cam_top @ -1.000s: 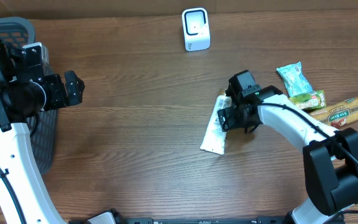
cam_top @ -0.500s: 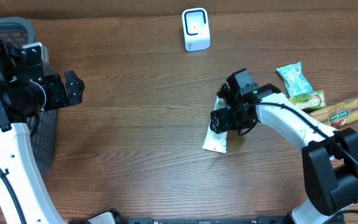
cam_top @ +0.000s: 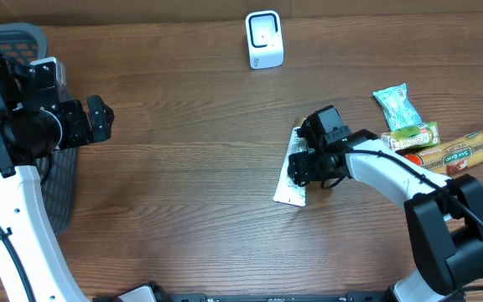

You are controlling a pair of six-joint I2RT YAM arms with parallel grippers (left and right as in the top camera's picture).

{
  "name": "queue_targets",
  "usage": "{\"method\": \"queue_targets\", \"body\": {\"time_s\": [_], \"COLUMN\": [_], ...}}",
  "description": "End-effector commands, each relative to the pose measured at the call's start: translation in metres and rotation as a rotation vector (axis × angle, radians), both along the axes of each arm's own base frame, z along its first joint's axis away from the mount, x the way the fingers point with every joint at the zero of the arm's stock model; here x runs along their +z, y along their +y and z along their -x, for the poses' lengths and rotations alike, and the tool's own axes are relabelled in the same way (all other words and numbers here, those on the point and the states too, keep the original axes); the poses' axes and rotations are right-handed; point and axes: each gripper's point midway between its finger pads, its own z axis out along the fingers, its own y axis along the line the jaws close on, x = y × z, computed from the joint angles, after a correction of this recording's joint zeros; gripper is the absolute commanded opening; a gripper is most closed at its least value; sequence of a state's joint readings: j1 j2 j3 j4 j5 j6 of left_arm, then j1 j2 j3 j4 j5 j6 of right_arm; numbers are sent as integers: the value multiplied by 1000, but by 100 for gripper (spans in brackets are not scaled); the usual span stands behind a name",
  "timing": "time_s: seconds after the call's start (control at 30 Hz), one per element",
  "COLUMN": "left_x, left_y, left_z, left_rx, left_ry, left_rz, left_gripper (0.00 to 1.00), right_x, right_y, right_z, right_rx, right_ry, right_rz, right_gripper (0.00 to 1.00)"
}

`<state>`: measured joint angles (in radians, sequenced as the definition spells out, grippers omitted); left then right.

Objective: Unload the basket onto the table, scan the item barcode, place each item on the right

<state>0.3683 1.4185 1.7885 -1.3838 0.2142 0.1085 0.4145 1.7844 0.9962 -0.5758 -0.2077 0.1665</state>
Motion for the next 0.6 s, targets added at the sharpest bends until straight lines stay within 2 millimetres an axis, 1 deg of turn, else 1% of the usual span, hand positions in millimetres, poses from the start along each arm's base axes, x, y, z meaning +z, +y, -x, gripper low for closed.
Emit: {"method": "queue_targets", "body": {"time_s": [0.0,0.03,0.17,0.23,0.3,0.37,0.43,0.5,0.57], "left_x": [5,5,5,5,5,5,5,5,5], "left_y": [-1,-1,-1,-1,-1,-1,-1,-1,-1], "left_z": [-2,-2,-2,-2,-2,-2,-2,-2,-2], "left_rx": [-17,-17,-17,-17,-17,-17,-17,-17,-17], "left_ry": [-17,-17,-17,-17,-16,-17,-17,-17,-17], "left_rz": [-1,-1,-1,-1,-2,-1,-1,-1,-1], "left_gripper": [99,100,100,99,100,100,99,100,100], "right_x": [-25,-26,-25,-22,-16,-9,-2,0,-5], "right_y": [-26,-28,-32,-35,-40,-41,-35,-26,-17], "right_z": [11,11,8,6,2,0,1,5,12], "right_rx": [-71,-74,-84,-95,-109,-110,-105,-94,-81], "right_ry": [31,27,22,30,40,59,88,113,130], "right_rz": [123,134,147,149,153,147,108,49,1], "right_gripper": [58,52,34,23,18,17,18,25,30]}}
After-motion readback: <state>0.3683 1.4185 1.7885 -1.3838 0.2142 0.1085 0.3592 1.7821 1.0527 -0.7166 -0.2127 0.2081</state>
